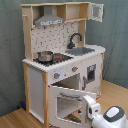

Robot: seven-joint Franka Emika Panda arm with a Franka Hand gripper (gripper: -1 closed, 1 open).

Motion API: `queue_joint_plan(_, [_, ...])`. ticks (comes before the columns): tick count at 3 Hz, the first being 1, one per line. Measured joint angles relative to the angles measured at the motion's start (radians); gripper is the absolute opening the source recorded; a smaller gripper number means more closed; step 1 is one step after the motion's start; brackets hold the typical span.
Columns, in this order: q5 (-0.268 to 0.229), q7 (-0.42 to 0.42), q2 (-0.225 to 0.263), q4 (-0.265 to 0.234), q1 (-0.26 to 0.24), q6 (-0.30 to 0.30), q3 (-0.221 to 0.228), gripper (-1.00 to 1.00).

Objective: Play with the kitchen

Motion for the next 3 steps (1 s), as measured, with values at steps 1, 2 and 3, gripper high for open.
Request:
queue_joint_plan(1, [0.027, 0.000, 0.002, -0.089, 0.045, -0.018, 0.000, 1.00])
queue_joint_plan(2, [0.039, 0.000, 0.006, -0.190, 0.049, -0.015, -0.011, 1.00])
queue_joint_plan(3, [0.040, 0.000, 0.006, -0.284, 0.047, 0.023, -0.024, 1.00])
